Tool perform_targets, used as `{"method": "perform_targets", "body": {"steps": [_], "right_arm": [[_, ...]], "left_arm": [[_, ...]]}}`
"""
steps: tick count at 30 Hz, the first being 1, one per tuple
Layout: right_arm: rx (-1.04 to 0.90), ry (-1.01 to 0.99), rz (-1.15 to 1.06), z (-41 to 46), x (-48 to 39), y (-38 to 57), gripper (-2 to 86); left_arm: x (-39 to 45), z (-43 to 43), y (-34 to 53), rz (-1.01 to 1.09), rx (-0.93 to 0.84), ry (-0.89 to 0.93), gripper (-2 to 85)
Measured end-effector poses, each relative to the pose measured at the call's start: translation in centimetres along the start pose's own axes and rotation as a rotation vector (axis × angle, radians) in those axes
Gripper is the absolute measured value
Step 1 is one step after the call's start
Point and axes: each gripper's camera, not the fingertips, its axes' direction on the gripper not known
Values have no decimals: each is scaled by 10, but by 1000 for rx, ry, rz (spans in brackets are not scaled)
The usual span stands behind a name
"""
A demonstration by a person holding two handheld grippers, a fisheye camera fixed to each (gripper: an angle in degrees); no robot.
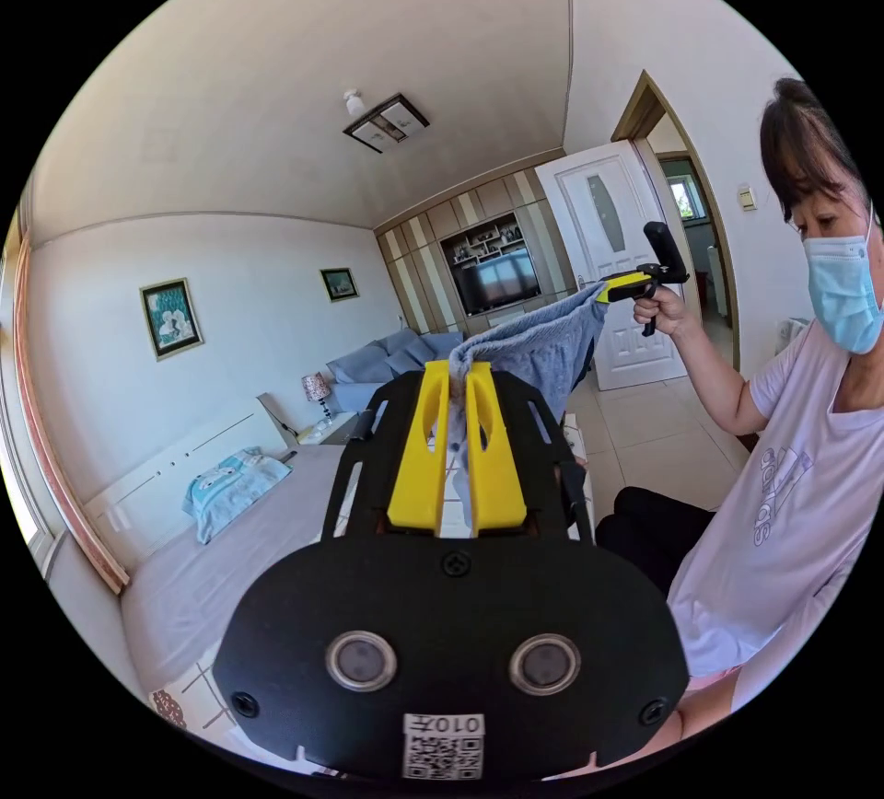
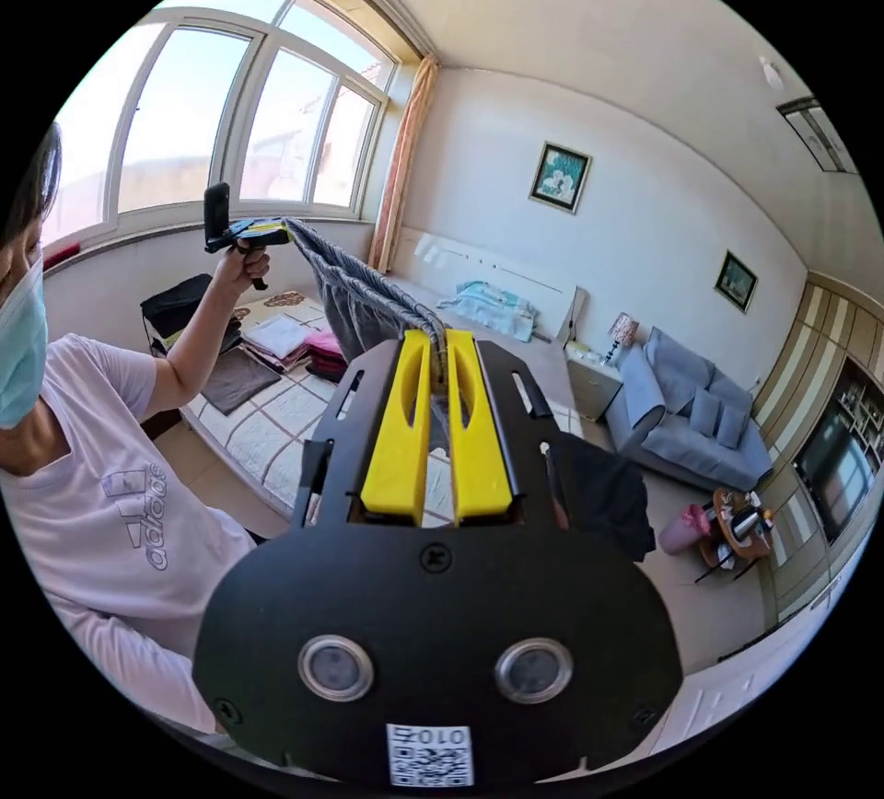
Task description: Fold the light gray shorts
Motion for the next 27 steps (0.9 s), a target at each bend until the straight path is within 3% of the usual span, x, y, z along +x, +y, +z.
{"method": "perform_targets", "body": {"steps": [11, 13, 19, 22, 27], "right_arm": [[123, 17, -130, -79, -53, -44, 46], [94, 6, -120, -56, -48, -45, 46], [-247, -119, 43, 132, 34, -29, 46], [-254, -160, 166, 186, 92, -36, 46], [-17, 130, 26, 115, 83, -91, 45]], "left_arm": [[-3, -76, -32, 28, 2, 8, 3], [-23, -56, -20, -28, -50, 42, 3], [-132, 77, 67, -317, -272, 206, 3], [-177, 112, 75, -419, -207, 263, 3], [-159, 82, 0, -113, -54, 62, 3]]}}
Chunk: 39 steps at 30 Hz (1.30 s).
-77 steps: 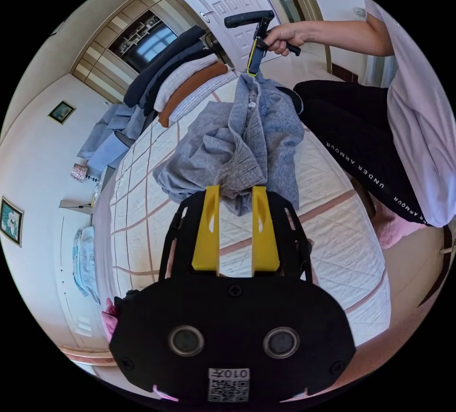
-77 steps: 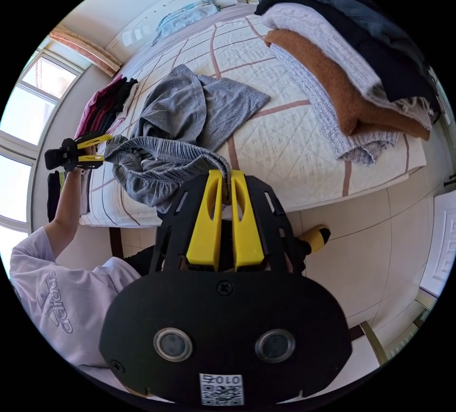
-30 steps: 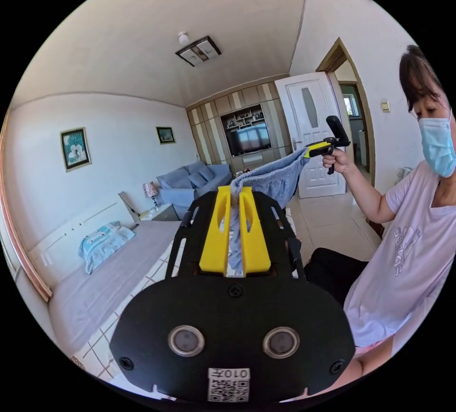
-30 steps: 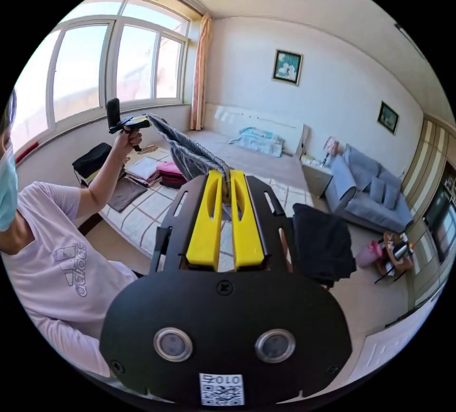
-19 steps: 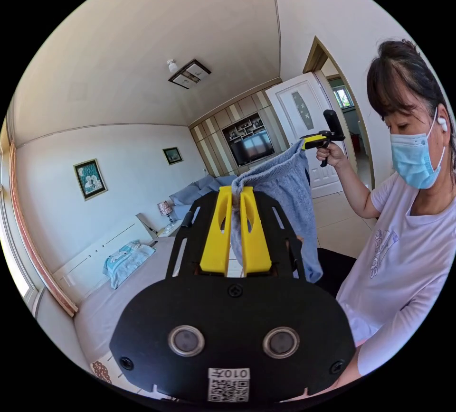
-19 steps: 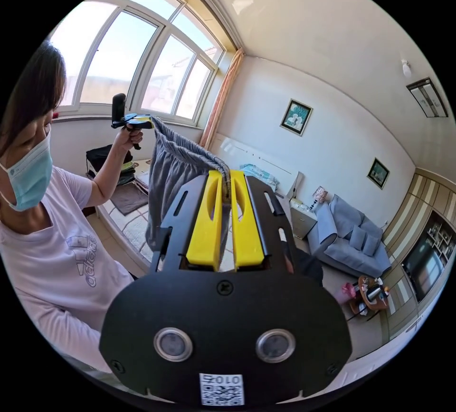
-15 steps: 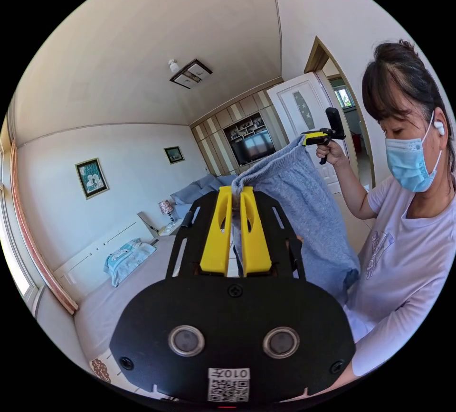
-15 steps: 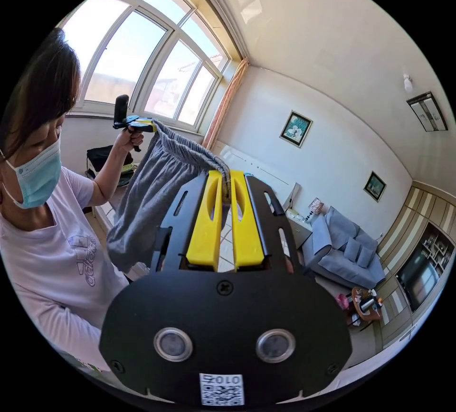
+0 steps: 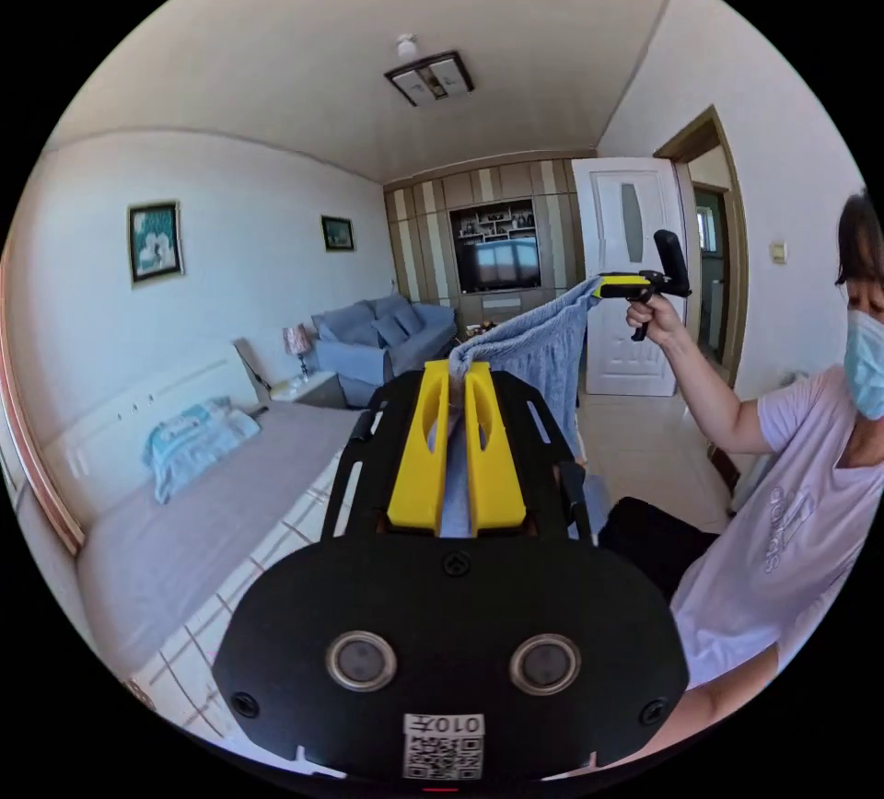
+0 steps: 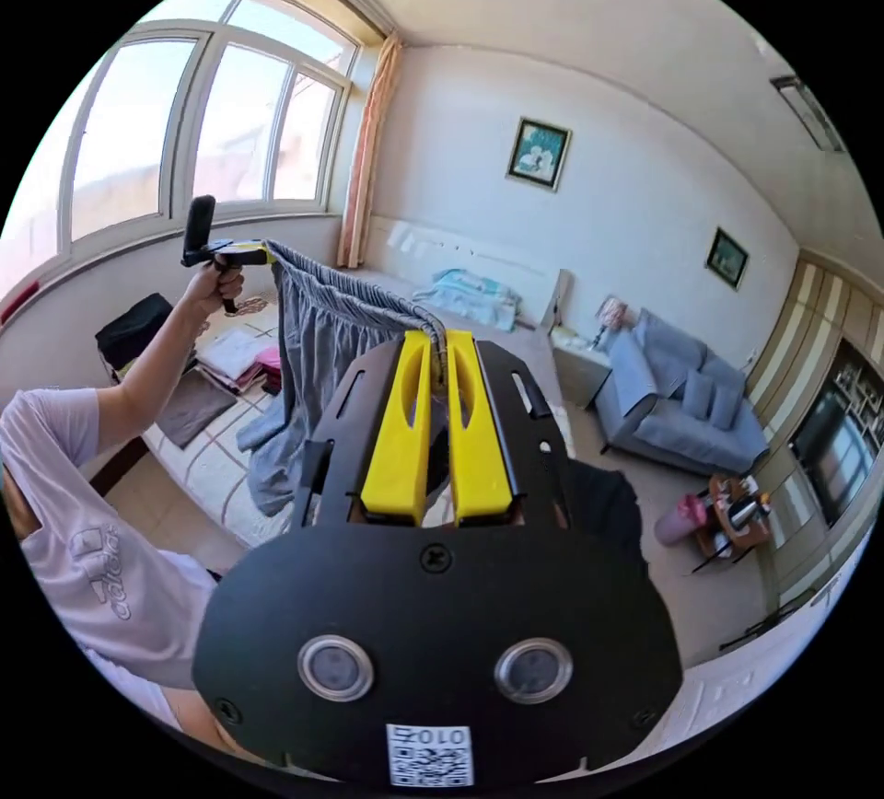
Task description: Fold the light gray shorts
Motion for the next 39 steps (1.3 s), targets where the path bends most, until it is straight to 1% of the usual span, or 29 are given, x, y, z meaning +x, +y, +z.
{"method": "perform_targets", "body": {"steps": [2, 4, 6, 7, 9, 10, 11, 12, 13, 14, 16, 18, 21, 24, 28, 31, 33, 34, 35, 37, 39], "right_arm": [[10, 14, -18, -11, -3, 8, 45], [-8, 2, -17, -4, -6, 34, 45], [-86, -38, 22, 33, -12, 91, 45], [-115, -57, 37, 47, -13, 109, 46], [-235, -175, 104, 113, -25, 194, 47], [-268, -208, 126, 130, -30, 217, 47], [-336, -258, 164, 163, -45, 263, 47], [-388, -301, 205, 191, -63, 305, 47], [-420, -323, 220, 204, -73, 324, 47], [-490, -356, 233, 226, -95, 357, 47], [-567, -411, 233, 248, -123, 394, 47], [-620, -496, 256, 264, -147, 428, 46], [-679, -502, 204, 275, -171, 449, 46], [-681, -514, 201, 276, -178, 455, 46], [-614, -544, 192, 255, -185, 443, 47], [-543, -587, 116, 233, -203, 429, 47], [-515, -635, 61, 235, -227, 431, 47], [-517, -653, 51, 240, -234, 434, 47], [-542, -698, 42, 254, -249, 444, 47], [-606, -774, 30, 276, -275, 457, 48], [-655, -810, -60, 288, -309, 467, 49]], "left_arm": [[15, -4, -6, 69, 7, -26, 4], [28, 6, 11, 121, -24, -34, 4], [43, 25, 43, 174, -82, -11, 4], [53, 42, 72, 203, -140, 2, 5], [68, 71, 123, 230, -249, 23, 5], [78, 90, 161, 232, -323, 43, 5], [85, 110, 201, 215, -397, 74, 5], [88, 119, 221, 187, -434, 92, 5], [90, 135, 262, 101, -494, 137, 5], [92, 145, 297, 16, -529, 174, 5], [97, 148, 339, -77, -560, 190, 6], [108, 146, 364, -87, -597, 190, 6], [123, 139, 385, -53, -631, 184, 6], [127, 134, 391, -41, -640, 169, 7], [131, 109, 376, 37, -595, 83, 8], [128, 81, 374, 61, -569, 26, 9], [125, 72, 389, 49, -602, 9, 9], [124, 70, 406, 28, -649, -1, 9], [122, 72, 426, 1, -702, -8, 9], [121, 74, 454, -66, -754, -2, 10], [125, 70, 468, -97, -757, -14, 11]]}}
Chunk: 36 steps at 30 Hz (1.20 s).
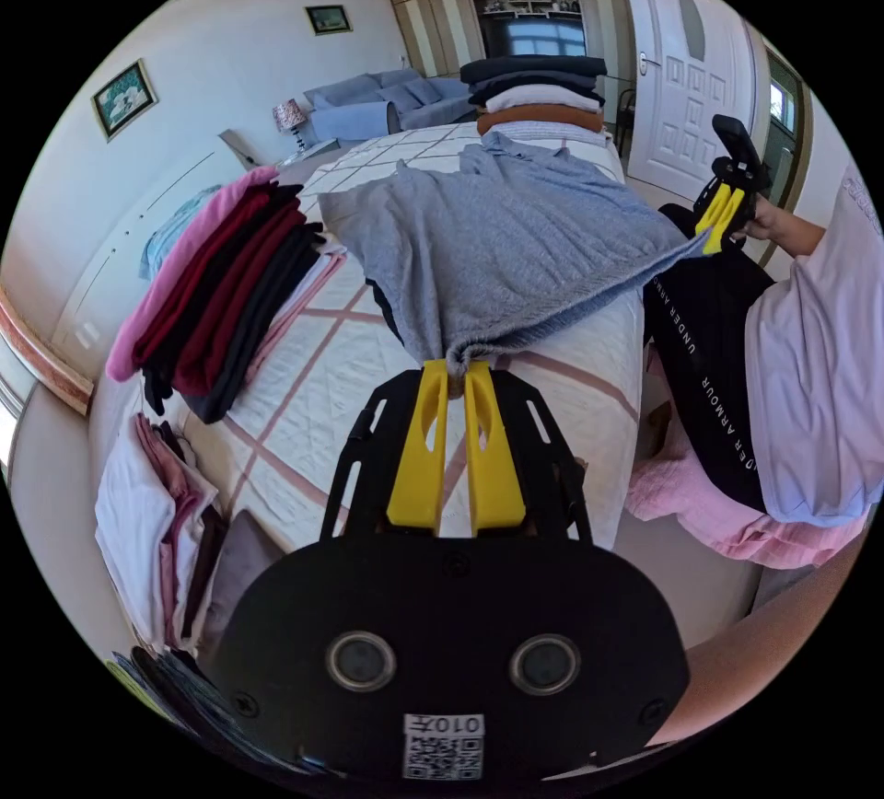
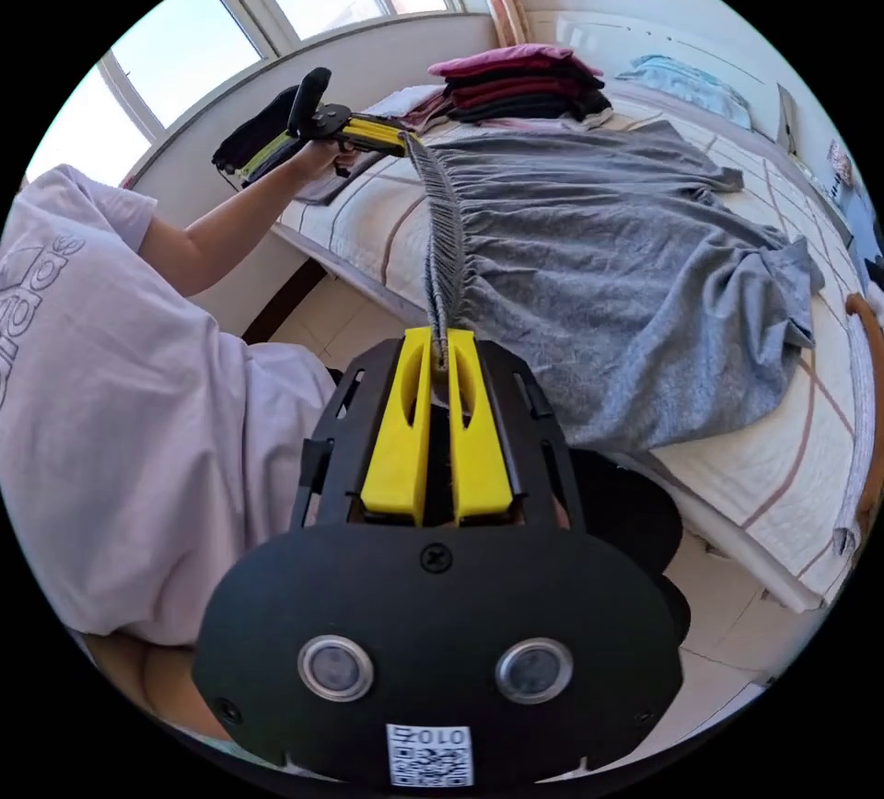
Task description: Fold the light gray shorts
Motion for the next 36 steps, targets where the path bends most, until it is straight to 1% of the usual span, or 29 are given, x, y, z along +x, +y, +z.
{"method": "perform_targets", "body": {"steps": [2, 3, 4, 7, 9, 10, 13, 15, 16, 18, 20, 22, 23, 24, 26, 29, 31, 33, 34, 36], "right_arm": [[-41, 14, -32, 12, -9, -2, 50], [-30, 15, -32, 13, -10, 1, 51], [-19, 8, -25, 13, -8, 2, 51], [13, -126, -10, 18, 1, 10, 64], [32, -176, -94, 10, -10, 12, 84], [47, -165, -97, 4, -11, 12, 88], [172, -23, -35, -46, 12, 17, 103], [239, 216, 143, -83, 61, 22, 101], [245, 282, 180, -90, 73, 22, 101], [237, 483, 289, -107, 119, 16, 103], [248, 551, 326, -110, 147, 8, 103], [235, 540, 335, -102, 173, -3, 103], [195, 527, 345, -91, 189, -10, 103], [158, 519, 343, -79, 201, -16, 103], [114, 510, 337, -59, 214, -21, 102], [47, 539, 336, -37, 228, -24, 94], [44, 582, 370, -42, 235, -18, 68], [147, 646, 441, -82, 240, 5, 39], [168, 665, 459, -94, 242, 14, 37], [155, 755, 592, -128, 261, 51, 33]], "left_arm": [[6, 1, 9, 6, 18, -13, 13], [7, 3, 10, 8, 9, -16, 14], [7, 10, 13, 6, -25, -22, 16], [10, 32, 20, 10, -149, -33, 25], [11, 29, 26, -14, -113, -46, 32], [11, 25, 30, -42, -106, -41, 37], [16, 10, 44, -112, -66, -24, 51], [22, 1, 47, -166, -48, -44, 57], [32, -4, 42, -173, -22, -55, 61], [56, -4, 20, -129, 29, -53, 65], [97, 15, -22, -24, 113, 21, 67], [125, 40, -54, 24, 167, 89, 67], [140, 58, -73, 38, 218, 151, 67], [147, 67, -82, 51, 233, 190, 67], [169, 104, -117, 118, 208, 277, 65], [177, 126, -148, 190, 199, 296, 63], [170, 133, -162, 198, 210, 298, 62], [158, 141, -175, 181, 200, 280, 62], [147, 148, -183, 151, 189, 254, 63], [127, 159, -196, 109, 175, 213, 65]]}}
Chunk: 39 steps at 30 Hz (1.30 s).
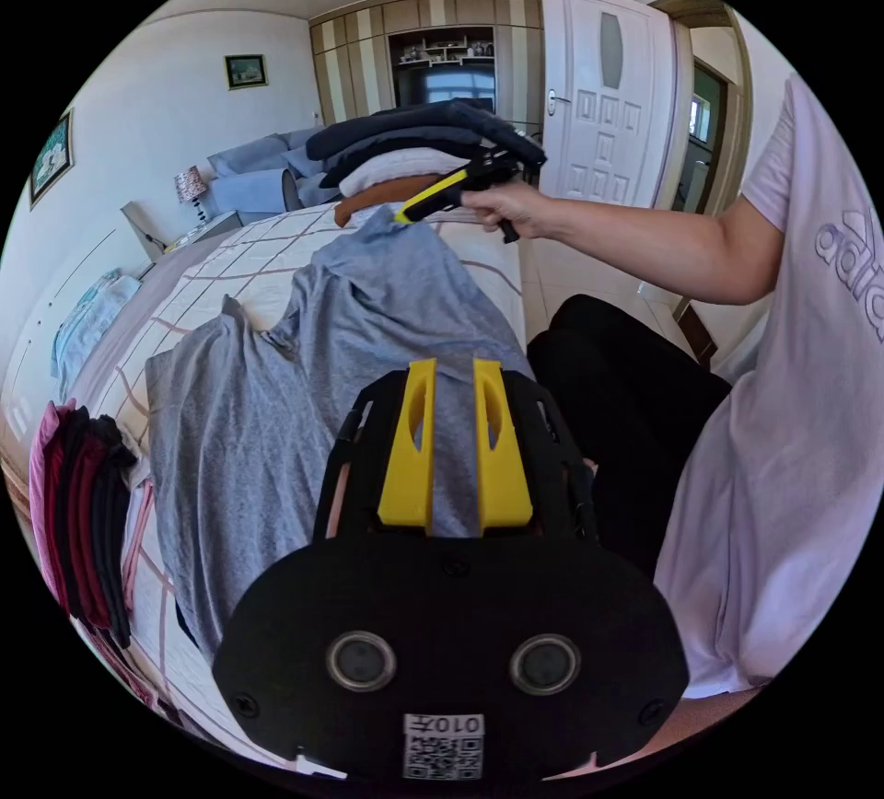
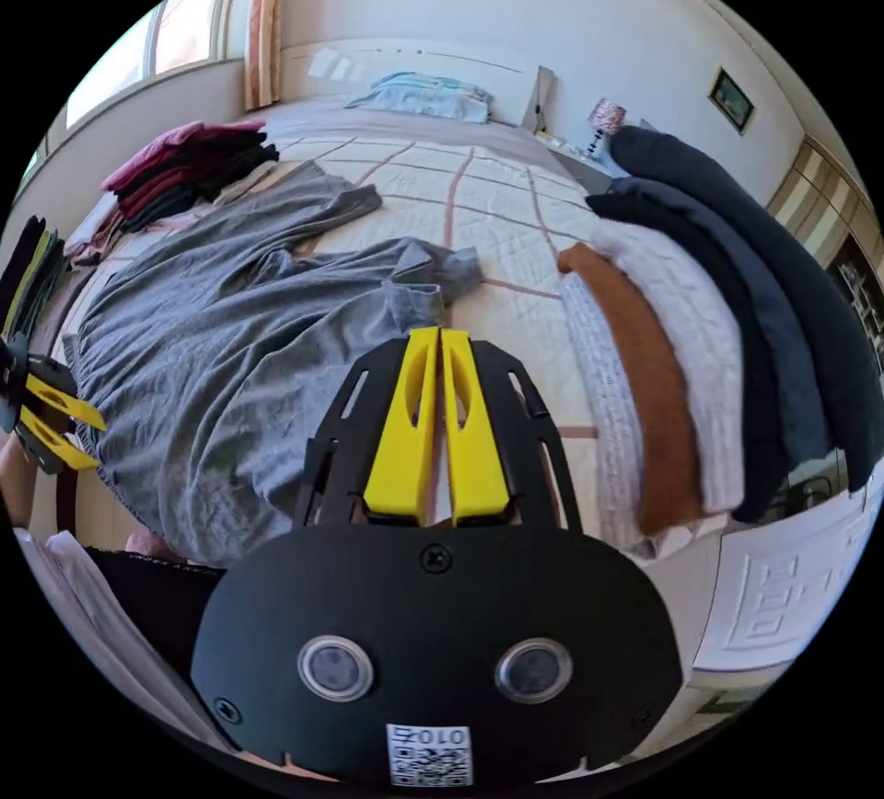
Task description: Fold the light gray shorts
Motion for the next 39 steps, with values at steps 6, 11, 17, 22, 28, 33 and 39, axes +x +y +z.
{"method": "perform_targets", "body": {"steps": [6, 11, 17, 22, 28, 33, 39], "right_arm": [[-189, 108, 36, 33, 43, 37, 29], [-163, 112, 57, 28, 40, 71, 30], [-107, 32, 111, 6, 55, 91, 30], [-68, -21, 141, -9, 65, 99, 31], [-73, -17, 127, -13, 59, 108, 31], [-3, 4, 118, -39, 53, 109, 29], [-25, 160, 59, -41, 30, 80, 27]], "left_arm": [[-88, 52, -67, -105, -53, -104, 85], [-170, 146, -160, -141, -154, 0, 110], [-190, 237, -228, -43, -233, 70, 97], [-179, 288, -237, 14, -333, 17, 64], [-192, 279, -236, 18, -185, 117, 7], [-224, 210, -246, -53, 18, 166, 0], [-223, 193, -280, 56, -54, 0, -2]]}}
